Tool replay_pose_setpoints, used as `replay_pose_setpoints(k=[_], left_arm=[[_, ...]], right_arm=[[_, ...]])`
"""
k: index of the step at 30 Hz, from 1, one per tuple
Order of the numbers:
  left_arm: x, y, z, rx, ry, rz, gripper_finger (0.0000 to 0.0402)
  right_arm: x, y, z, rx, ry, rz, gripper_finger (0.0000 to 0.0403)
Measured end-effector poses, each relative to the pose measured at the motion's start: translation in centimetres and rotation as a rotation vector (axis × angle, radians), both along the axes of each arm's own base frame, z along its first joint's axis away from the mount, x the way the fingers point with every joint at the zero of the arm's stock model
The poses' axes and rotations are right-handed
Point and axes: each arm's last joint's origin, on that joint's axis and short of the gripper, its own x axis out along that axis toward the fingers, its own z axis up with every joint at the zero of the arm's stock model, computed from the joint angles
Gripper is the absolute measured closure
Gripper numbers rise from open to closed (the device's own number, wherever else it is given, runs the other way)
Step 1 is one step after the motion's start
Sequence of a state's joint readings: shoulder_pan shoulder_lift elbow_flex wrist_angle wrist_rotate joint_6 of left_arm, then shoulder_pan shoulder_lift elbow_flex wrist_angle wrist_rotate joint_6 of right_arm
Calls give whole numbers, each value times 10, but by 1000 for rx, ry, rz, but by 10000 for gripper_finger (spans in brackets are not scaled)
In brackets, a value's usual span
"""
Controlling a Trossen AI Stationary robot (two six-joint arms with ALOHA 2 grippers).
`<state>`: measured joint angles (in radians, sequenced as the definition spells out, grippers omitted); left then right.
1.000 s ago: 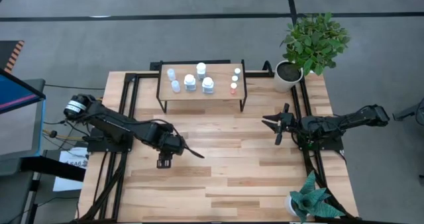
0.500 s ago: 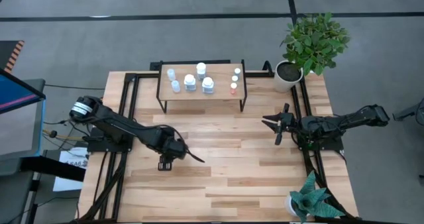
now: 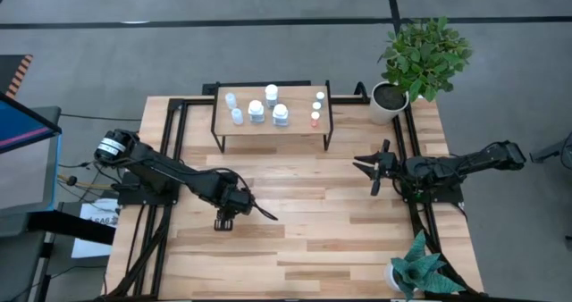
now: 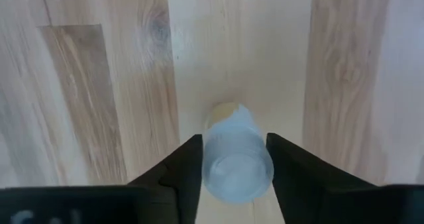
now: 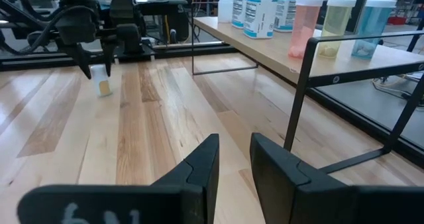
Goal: Pick and place medicine bottles onto shelf by color
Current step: Put the transparent pill bottle on the shelf
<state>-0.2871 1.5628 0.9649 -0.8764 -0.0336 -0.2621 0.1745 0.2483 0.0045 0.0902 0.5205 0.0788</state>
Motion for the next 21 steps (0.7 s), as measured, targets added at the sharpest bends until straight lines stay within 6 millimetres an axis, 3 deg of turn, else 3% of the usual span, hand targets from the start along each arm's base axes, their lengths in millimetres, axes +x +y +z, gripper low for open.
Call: replay_pose_setpoints(k=[3, 10, 16, 21], left_arm=[[0, 6, 6, -41, -14, 18, 294], [-11, 32, 38, -104, -94, 39, 297], [-21, 63, 94, -61, -201, 65, 287], [-30, 94, 149, 74, -256, 43, 291]], right_arm=[[0, 0, 0, 0, 1, 0, 294], [0, 0, 0, 0, 0, 0, 294], [0, 0, 0, 0, 0, 0, 294], [0, 0, 0, 0, 0, 0, 294]])
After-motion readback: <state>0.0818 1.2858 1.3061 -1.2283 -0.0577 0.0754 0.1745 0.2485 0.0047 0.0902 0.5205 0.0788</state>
